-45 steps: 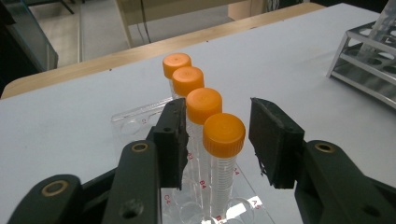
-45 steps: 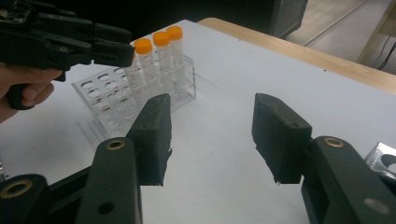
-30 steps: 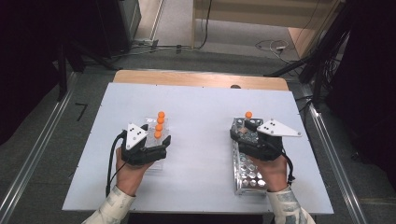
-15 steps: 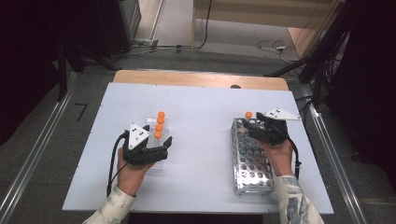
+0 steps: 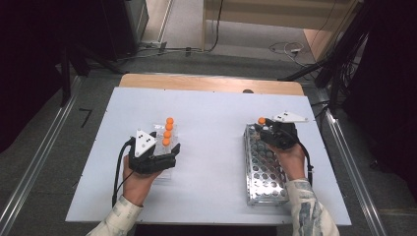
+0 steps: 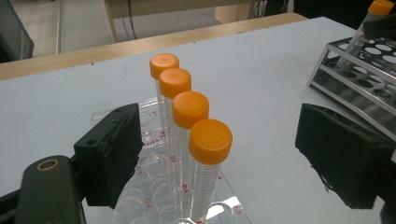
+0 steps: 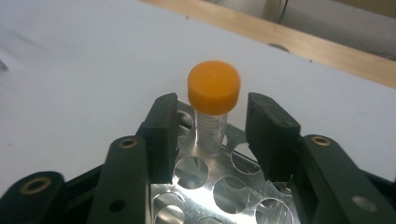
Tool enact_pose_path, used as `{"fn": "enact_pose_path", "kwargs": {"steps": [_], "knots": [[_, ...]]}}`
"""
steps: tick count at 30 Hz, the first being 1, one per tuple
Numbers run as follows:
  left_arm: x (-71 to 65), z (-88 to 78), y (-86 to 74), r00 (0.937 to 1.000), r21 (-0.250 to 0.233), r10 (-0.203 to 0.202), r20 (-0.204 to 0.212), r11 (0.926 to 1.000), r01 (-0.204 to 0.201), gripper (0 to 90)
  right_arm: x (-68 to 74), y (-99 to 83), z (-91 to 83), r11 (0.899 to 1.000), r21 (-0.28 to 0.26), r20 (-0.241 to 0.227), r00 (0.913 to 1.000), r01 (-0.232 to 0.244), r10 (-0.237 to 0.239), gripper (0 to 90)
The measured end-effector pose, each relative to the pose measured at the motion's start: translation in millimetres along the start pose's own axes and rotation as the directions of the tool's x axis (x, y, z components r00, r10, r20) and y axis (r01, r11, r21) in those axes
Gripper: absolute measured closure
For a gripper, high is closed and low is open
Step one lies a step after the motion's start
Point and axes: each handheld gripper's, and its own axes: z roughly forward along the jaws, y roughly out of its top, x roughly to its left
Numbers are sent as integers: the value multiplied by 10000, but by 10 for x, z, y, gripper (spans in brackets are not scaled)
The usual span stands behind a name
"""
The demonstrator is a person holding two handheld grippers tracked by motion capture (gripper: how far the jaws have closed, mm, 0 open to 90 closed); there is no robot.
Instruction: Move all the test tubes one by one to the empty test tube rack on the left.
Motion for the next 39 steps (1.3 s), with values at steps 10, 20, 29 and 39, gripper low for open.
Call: {"fn": "enact_pose_path", "kwargs": {"steps": [10, 20, 29, 39], "knots": [[-10, -6, 0, 10000, -45, 21, -50, 10000, -21, 157, 3, 31, 80, 9967, 813, 79, 9999, 69, -76, 658], [-11, -15, 3, 10000, -97, -11, -19, 10000, 11, 157, -11, 28, 45, 9990, 436, 93, 9999, -126, 122, 714], [-12, -31, 9, 10000, -200, -42, 0, 9998, 42, 157, -20, 95, -118, 9985, -418, 169, 9992, -367, 374, 718], [-23, -53, 20, 10000, -329, -34, 44, 9995, 36, 157, 30, 225, -444, 9886, -1490, 466, 9985, -232, 304, 720]]}}
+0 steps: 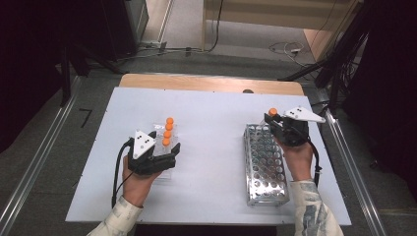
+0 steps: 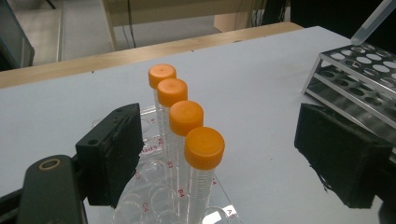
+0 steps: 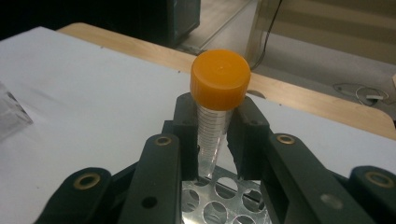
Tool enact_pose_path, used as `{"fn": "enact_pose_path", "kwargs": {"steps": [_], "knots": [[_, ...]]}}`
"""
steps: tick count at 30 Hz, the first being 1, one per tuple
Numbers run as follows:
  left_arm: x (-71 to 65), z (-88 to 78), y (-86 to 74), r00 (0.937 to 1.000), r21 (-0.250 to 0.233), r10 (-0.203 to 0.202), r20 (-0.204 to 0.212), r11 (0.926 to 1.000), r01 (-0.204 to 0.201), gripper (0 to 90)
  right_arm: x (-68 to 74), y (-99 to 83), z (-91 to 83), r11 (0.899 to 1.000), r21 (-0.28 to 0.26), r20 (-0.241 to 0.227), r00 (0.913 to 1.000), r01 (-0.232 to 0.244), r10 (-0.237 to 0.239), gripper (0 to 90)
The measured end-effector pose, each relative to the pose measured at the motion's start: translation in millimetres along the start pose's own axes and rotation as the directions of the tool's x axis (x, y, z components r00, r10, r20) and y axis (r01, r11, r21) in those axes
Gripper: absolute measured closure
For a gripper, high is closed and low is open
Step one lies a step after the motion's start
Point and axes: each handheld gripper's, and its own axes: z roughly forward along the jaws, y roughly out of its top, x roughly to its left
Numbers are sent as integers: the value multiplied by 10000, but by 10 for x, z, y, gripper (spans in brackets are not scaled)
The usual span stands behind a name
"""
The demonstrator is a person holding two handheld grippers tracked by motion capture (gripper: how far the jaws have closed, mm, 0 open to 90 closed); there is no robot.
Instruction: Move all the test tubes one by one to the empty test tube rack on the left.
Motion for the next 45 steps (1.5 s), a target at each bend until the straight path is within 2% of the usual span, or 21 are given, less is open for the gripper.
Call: {"fn": "enact_pose_path", "kwargs": {"steps": [3, 7, 12, 19, 21, 24, 27, 32, 37, 40, 43, 45], "knots": [[-7, -14, 7, 10000, -51, 2, 29, 10000, -1, 157, 22, 37, -101, 9997, -261, -142, 9999, -14, 10, 721], [-27, -40, 28, 10000, -166, 27, 72, 9999, -26, 157, 129, 60, -199, 9990, -399, -626, 9978, 199, -224, 720], [-65, -91, 65, 9997, -317, 93, 246, 9995, -85, 158, 347, 52, -251, 9982, -323, -1501, 9872, 502, -545, 720], [-136, -141, 108, 9980, -532, 192, 598, 9985, -161, 158, 720, 22, -200, 9947, -149, -2600, 9602, 1013, -1017, 720], [-163, -160, 119, 9971, -603, 217, 727, 9980, -173, 163, 824, 8, -179, 9939, -92, -2944, 9496, 1096, -1074, 720], [-214, -189, 138, 9928, -715, 343, 1144, 9971, -262, 200, 990, -29, -135, 9884, 22, -3295, 9333, 1518, -1426, 720], [-282, -213, 161, 9823, -746, 458, 1817, 9967, -326, 228, 1155, -73, -96, 9829, 159, -3636, 9168, 1833, -1651, 720], [-406, -232, 167, 9499, -860, 589, 3069, 9957, -339, 287, 1425, -140, -72, 9714, 196, -4222, 8826, 2367, -2066, 720], [-500, -235, 156, 9205, -931, 873, 3810, 9941, -557, 399, 1648, -166, -82, 9616, 117, -4660, 8524, 2741, -2373, 720], [-520, -221, 144, 9148, -829, 935, 3929, 9944, -661, 454, 1728, -181, -84, 9574, 91, -4830, 8396, 2887, -2486, 720], [-518, -195, 125, 9103, -717, 918, 4036, 9951, -686, 501, 1764, -184, -92, 9556, 45, -4935, 8318, 2945, -2540, 720], [-513, -178, 111, 9041, -681, 843, 4190, 9958, -613, 541, 1775, -185, -94, 9555, 59, -4959, 8306, 2951, -2534, 720]]}}
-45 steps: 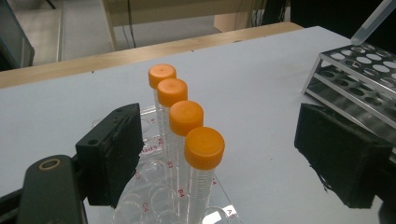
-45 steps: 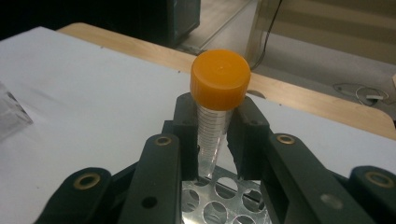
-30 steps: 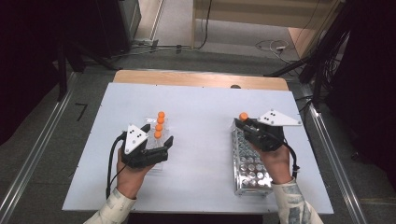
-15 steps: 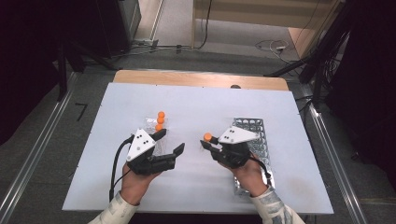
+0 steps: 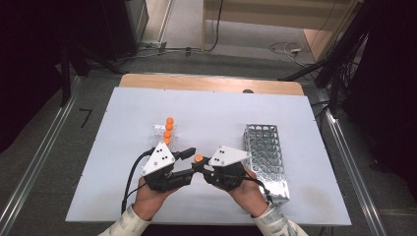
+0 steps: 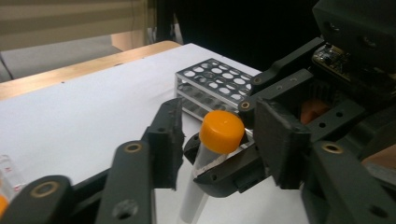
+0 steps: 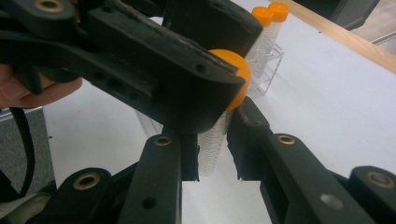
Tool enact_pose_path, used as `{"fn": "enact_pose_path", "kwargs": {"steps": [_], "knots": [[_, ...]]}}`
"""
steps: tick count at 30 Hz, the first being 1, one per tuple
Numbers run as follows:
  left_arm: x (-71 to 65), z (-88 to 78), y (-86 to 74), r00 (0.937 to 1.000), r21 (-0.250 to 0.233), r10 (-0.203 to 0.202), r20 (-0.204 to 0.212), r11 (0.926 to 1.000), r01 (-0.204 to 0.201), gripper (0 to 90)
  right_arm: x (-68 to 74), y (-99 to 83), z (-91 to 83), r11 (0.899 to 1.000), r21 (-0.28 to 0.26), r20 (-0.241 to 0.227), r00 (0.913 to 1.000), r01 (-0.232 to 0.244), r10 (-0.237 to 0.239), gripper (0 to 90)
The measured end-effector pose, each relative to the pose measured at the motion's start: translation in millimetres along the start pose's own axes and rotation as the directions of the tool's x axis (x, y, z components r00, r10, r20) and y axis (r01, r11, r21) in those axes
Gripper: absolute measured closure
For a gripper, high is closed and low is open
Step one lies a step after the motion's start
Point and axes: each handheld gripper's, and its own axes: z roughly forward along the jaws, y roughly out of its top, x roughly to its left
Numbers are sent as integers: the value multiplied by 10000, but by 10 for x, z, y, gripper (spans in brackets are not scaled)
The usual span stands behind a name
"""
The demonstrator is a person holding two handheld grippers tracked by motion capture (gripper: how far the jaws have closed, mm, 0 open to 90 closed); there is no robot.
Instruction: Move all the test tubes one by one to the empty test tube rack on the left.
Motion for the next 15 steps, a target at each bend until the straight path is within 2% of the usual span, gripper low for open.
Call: {"fn": "enact_pose_path", "kwargs": {"steps": [4, 7, 10, 15], "knots": [[16, 19, -27, 9997, 49, -125, 230, 9999, 124, 643, 7, -10, 20, 10000, 47, -93, 10000, 8, -8, 720], [32, 28, -36, 9988, 26, -282, 392, 9996, 281, 678, 13, -11, 24, 9999, 96, -94, 10000, 29, -28, 720], [45, 25, -39, 9981, 25, -366, 496, 9993, 366, 684, 14, -11, 22, 10000, 80, -130, 9999, -21, 22, 720], [33, 30, -41, 9990, 76, -251, 370, 9997, 249, 694, 17, -21, 33, 9999, 115, -141, 9999, -94, 96, 720]]}}
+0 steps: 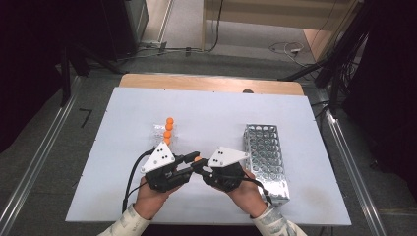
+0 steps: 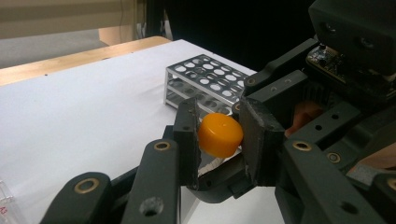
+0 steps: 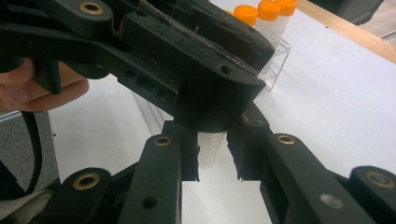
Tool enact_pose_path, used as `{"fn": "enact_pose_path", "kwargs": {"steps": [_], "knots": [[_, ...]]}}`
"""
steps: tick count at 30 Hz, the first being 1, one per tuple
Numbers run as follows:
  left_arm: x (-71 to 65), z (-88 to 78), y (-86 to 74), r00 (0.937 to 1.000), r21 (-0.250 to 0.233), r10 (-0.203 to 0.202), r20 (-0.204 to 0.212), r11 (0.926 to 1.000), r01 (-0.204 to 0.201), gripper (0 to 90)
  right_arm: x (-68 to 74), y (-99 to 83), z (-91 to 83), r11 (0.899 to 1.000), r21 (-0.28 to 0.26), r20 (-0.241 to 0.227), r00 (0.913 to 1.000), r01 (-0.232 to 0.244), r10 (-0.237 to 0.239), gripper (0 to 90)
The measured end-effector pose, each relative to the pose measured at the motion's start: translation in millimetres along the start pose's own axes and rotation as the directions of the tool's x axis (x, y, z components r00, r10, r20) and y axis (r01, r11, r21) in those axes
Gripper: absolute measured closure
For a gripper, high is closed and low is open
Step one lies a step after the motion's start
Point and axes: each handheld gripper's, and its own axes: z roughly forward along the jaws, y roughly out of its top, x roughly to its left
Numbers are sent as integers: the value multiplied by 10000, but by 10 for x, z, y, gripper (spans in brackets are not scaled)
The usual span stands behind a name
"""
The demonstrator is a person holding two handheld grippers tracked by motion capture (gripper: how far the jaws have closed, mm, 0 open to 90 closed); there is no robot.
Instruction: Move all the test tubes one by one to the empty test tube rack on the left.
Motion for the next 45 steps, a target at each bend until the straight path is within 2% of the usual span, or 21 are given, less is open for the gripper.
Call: {"fn": "enact_pose_path", "kwargs": {"steps": [11, 22, 24, 28, 31, 33, 37, 45], "knots": [[-11, -13, 6, 9999, -33, 92, -108, 10000, -92, 698, -2, 2, -3, 10000, -40, -76, 9999, -82, 82, 716], [6, -22, 12, 9999, -75, -66, -86, 10000, 66, 698, -8, 2, -1, 9999, -54, -220, 9997, -131, 130, 688], [10, -27, 14, 9999, -102, -100, -107, 9999, 99, 698, -6, 3, 1, 9999, -66, -276, 9996, -107, 105, 642], [41, -60, 28, 9997, -241, -226, -117, 9995, 223, 698, -13, 6, 16, 9999, 138, -404, 9991, -95, 100, 474], [74, -103, 43, 9992, -343, -342, -191, 9988, 335, 699, -34, 3, 4, 9994, 252, -384, 9990, -226, 236, 404], [99, -136, 57, 9988, -454, -431, -219, 9981, 421, 698, -55, 0, -25, 9988, 307, -350, 9986, -379, 389, 371], [145, -231, 102, 9977, -702, -585, -355, 9960, 559, 699, -99, -25, -131, 9985, 136, -264, 9982, -528, 531, 368], [229, -427, 158, 9947, -1070, -744, -715, 9920, 665, 698, -233, -76, -443, 9954, -354, 376, 9952, -886, 899, 370]]}}
